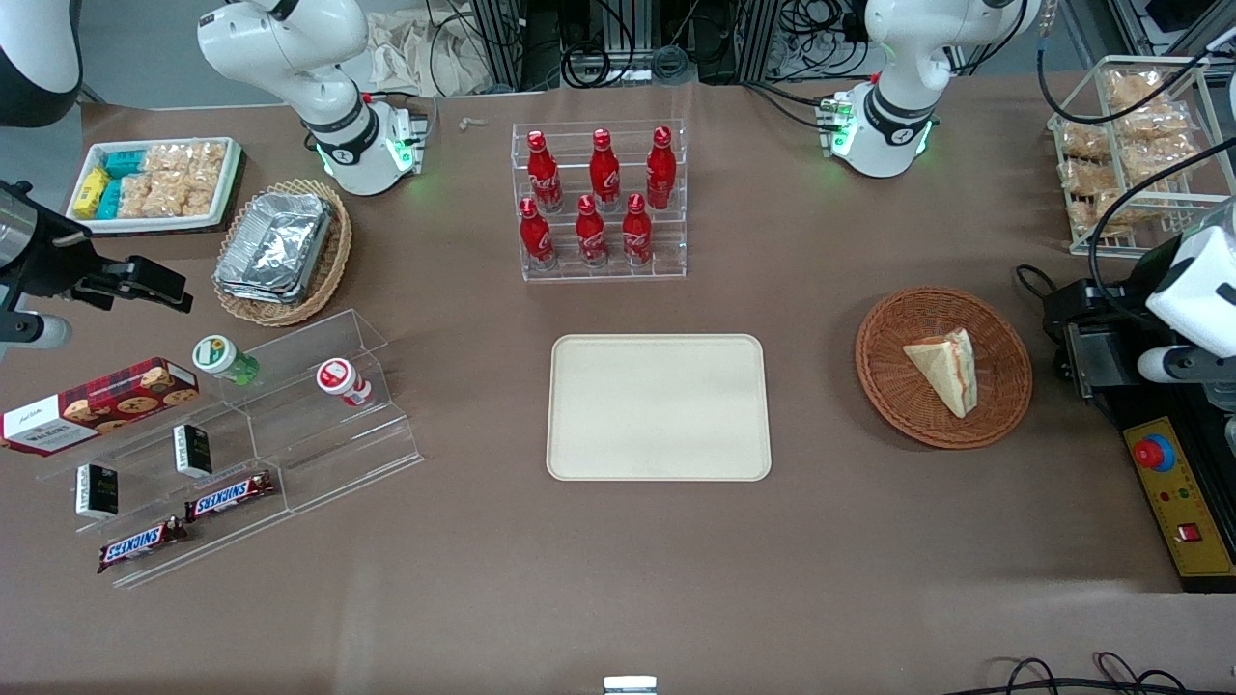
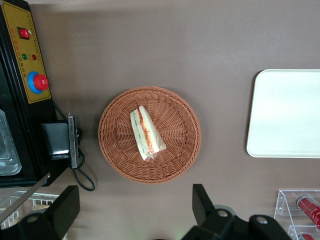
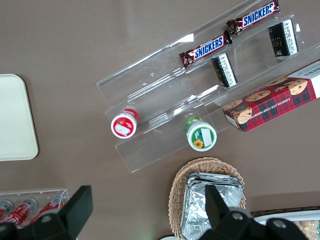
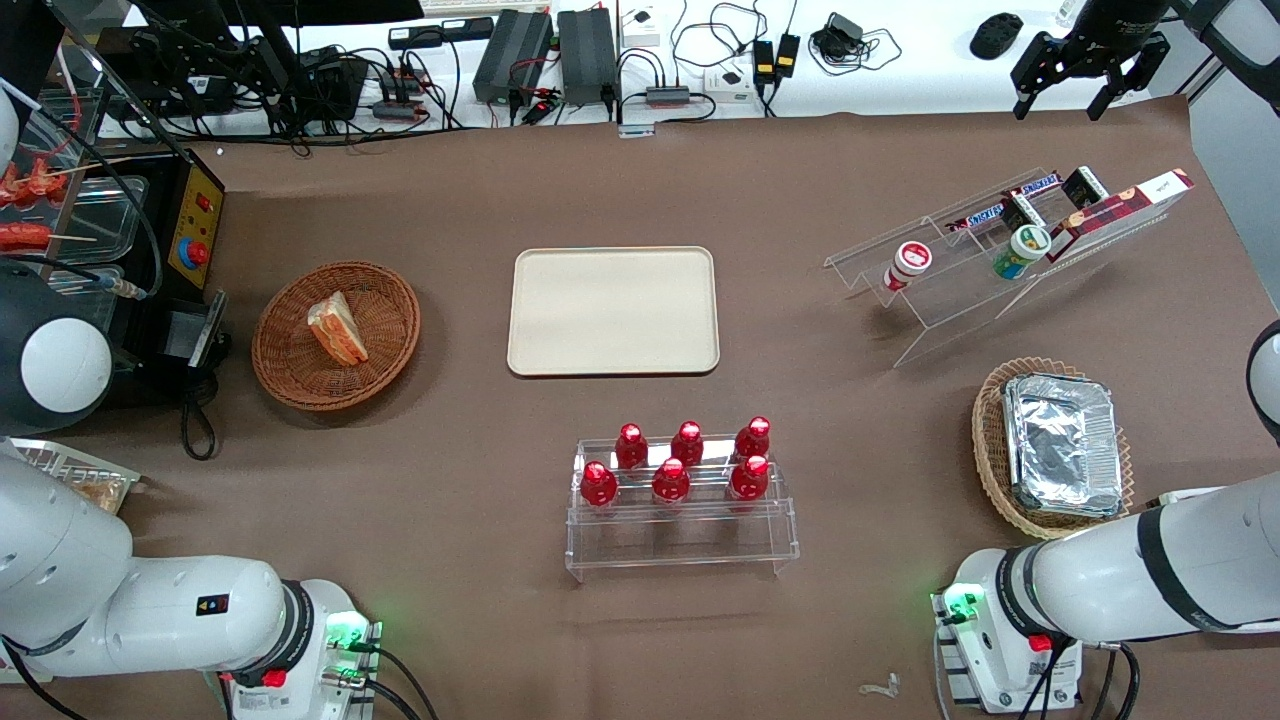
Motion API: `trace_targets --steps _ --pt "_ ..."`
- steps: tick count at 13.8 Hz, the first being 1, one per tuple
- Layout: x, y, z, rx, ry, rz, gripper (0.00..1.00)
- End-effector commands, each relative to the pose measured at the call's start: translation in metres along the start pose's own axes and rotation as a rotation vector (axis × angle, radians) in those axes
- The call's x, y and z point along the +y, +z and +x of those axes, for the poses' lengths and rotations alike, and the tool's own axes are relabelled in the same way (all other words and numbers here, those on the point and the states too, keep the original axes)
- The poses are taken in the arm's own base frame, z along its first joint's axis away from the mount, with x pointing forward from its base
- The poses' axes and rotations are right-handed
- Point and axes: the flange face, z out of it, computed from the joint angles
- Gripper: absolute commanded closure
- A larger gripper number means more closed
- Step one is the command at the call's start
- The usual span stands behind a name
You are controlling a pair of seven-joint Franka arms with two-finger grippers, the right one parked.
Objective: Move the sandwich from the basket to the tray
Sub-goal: 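Move the left gripper over the wrapped sandwich in the wicker basket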
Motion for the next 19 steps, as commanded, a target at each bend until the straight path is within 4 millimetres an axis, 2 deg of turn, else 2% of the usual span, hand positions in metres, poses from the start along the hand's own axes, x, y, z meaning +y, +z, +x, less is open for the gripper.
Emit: trace_targets --steps 1,4,6,7,10,13,16,18,19 --pt "0.003 -0.005 0.000 0.004 -0.010 0.008 0.00" --pt "0.003 -0.004 0.000 0.002 -0.008 0.017 0.00" --pt "0.002 0.007 -0.005 -0.034 -0.019 0.014 0.00" --pt "-0.001 0.004 -0.018 -0.029 -0.023 0.011 0.00" --pt "0.000 0.024 -0.042 -0.013 -0.023 0.021 0.00" --pt "-0.002 0.065 -0.063 0.009 -0.031 0.017 0.00" --pt "0.000 0.122 -0.060 -0.029 -0.031 0.005 0.00" --pt "-0.011 0.162 -0.063 -0.016 -0.065 0.001 0.00" --pt "-0.018 0.173 -0.061 -0.007 -0.108 -0.011 0.00"
